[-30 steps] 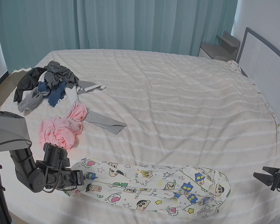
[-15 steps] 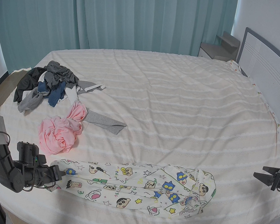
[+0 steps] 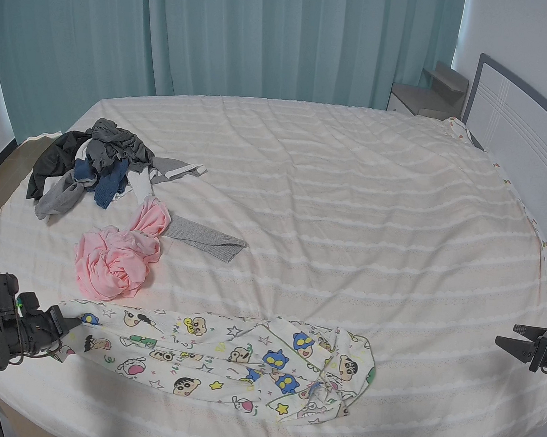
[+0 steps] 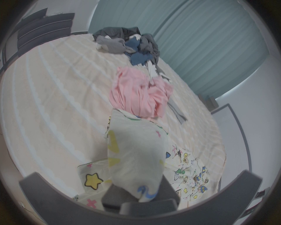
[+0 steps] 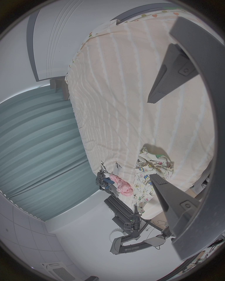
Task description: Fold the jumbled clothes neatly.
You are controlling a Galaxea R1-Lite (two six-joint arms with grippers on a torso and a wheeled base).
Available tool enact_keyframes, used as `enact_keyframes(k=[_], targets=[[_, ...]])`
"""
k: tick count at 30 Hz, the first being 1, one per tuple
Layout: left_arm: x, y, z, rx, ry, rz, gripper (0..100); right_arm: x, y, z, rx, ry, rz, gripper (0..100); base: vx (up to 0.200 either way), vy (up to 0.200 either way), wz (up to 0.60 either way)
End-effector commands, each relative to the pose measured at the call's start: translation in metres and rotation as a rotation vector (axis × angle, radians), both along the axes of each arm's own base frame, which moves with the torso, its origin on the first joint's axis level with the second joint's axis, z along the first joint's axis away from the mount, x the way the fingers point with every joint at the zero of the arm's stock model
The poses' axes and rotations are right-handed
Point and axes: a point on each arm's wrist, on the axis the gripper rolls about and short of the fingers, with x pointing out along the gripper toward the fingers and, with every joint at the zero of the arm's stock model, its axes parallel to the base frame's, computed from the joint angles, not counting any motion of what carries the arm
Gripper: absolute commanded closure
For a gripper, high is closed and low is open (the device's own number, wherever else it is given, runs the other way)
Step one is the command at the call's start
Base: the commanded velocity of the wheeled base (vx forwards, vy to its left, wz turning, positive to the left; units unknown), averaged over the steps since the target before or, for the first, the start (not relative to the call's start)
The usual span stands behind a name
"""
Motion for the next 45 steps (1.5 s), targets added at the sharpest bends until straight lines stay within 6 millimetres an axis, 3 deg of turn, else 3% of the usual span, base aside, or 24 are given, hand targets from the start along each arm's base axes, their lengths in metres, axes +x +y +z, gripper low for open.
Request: enact_keyframes(k=[1,6,10,12,19,20,22,25,26,27,28,31,32,36,45], targets=[[-0.015,0.030,0.016,-0.011,-0.090,0.084,100,0.001,0.000,0.000,0.000,0.001,0.000,0,0.000,0.000,0.00],[-0.023,0.049,0.025,-0.010,-0.145,0.134,100,0.001,0.000,0.000,0.000,0.001,0.000,0,0.000,0.000,0.00],[-0.026,0.045,0.035,0.008,-0.176,0.124,100,0.001,0.000,0.000,0.000,0.001,0.000,0,0.000,0.000,0.00],[-0.022,0.029,0.047,0.020,-0.217,0.054,100,0.001,0.000,0.000,0.000,0.001,0.000,0,0.000,0.000,0.00],[-0.004,-0.025,0.058,0.035,-0.239,-0.144,100,0.001,-0.001,0.000,0.002,0.003,-0.002,0,0.000,0.000,0.00],[-0.004,-0.025,0.058,0.035,-0.239,-0.144,100,0.001,-0.001,0.000,0.002,0.003,-0.002,0,0.000,0.000,0.00],[0.012,-0.069,0.066,0.018,-0.254,-0.250,100,0.004,-0.003,-0.001,0.004,0.005,-0.004,0,0.000,0.000,0.00],[0.020,-0.100,0.071,0.006,-0.261,-0.302,100,0.005,-0.004,-0.003,0.004,0.005,-0.007,0,0.000,0.000,0.00],[0.020,-0.100,0.071,0.006,-0.261,-0.302,100,0.005,-0.004,-0.003,0.004,0.005,-0.007,0,0.000,0.000,0.00],[0.027,-0.129,0.077,0.025,-0.262,-0.341,100,0.006,-0.005,-0.004,0.000,-0.001,-0.008,0,0.000,0.000,0.00],[0.030,-0.138,0.080,0.033,-0.262,-0.353,100,0.007,-0.006,-0.004,0.000,-0.001,-0.010,0,0.000,0.000,0.00],[0.030,-0.138,0.080,0.033,-0.262,-0.353,100,0.007,-0.006,-0.004,0.000,-0.001,-0.010,0,0.000,0.000,0.00],[0.047,-0.184,0.088,0.070,-0.235,-0.412,100,0.007,-0.007,-0.005,0.001,-0.002,-0.012,0,0.000,0.000,0.00],[0.061,-0.231,0.085,0.125,-0.232,-0.427,100,0.006,-0.006,-0.006,0.003,-0.001,-0.009,0,0.000,0.000,0.00],[0.057,-0.313,0.074,0.108,-0.254,-0.501,100,0.006,-0.006,-0.007,0.003,0.001,-0.010,0,0.000,0.000,0.00]])
